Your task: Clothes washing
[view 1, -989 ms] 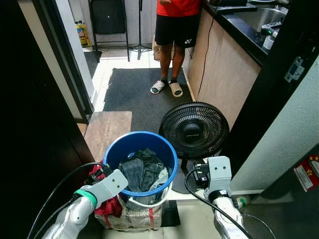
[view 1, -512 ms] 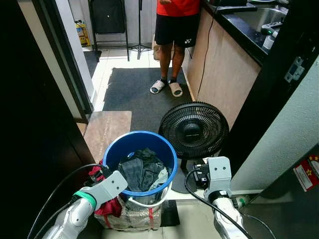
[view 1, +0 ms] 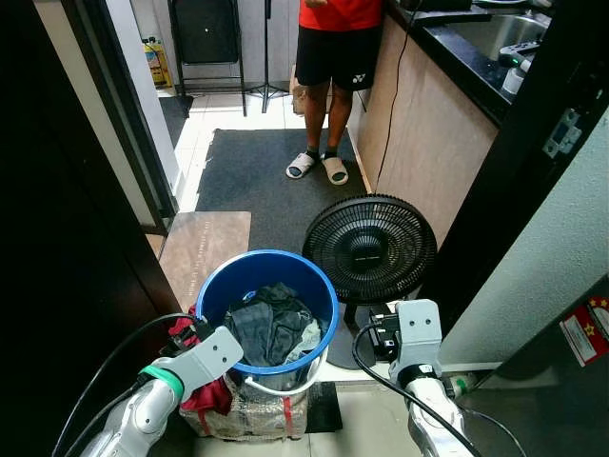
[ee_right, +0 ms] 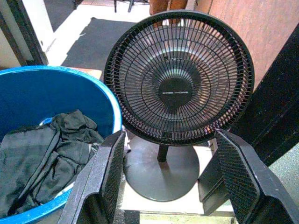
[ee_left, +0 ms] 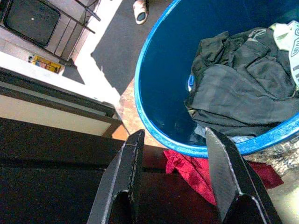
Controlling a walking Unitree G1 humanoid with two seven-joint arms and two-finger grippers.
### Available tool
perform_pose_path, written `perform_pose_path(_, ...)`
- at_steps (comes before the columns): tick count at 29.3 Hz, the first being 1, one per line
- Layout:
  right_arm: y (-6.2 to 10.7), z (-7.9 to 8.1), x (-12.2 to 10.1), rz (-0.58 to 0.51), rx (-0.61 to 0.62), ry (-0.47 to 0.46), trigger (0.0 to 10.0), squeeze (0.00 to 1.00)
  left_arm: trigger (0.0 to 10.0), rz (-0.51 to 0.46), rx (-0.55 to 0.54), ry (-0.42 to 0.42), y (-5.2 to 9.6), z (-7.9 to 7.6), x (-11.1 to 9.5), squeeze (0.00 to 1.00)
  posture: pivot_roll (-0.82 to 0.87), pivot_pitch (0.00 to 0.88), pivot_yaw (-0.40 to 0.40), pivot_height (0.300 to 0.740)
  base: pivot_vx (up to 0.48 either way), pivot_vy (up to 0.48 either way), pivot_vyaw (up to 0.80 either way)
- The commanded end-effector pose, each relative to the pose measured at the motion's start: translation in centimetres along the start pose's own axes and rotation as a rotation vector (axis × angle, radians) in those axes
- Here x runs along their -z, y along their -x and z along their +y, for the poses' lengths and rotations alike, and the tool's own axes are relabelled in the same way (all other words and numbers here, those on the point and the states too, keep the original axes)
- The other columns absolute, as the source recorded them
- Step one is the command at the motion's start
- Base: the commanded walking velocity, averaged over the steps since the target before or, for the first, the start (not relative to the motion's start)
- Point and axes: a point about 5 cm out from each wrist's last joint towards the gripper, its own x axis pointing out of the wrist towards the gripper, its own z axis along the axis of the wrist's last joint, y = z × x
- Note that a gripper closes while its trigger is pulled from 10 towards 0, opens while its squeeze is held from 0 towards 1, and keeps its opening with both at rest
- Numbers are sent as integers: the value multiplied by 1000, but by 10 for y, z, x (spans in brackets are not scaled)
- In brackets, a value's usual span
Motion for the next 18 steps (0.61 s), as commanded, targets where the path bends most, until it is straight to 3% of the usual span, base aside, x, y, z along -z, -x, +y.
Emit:
perform_pose_path(1, 1, 2, 5, 30, -13, 10, 10000, 0, 10000, 8, 15, 0, 3, -2, 3, 0, 6, 60, 57, 740, 0, 0, 0)
perform_pose_path(18, 2, -1, 5, 27, -5, 15, 10000, 0, 10000, 11, 15, 0, 3, -2, 4, 0, -4, 49, 67, 740, 0, 0, 0)
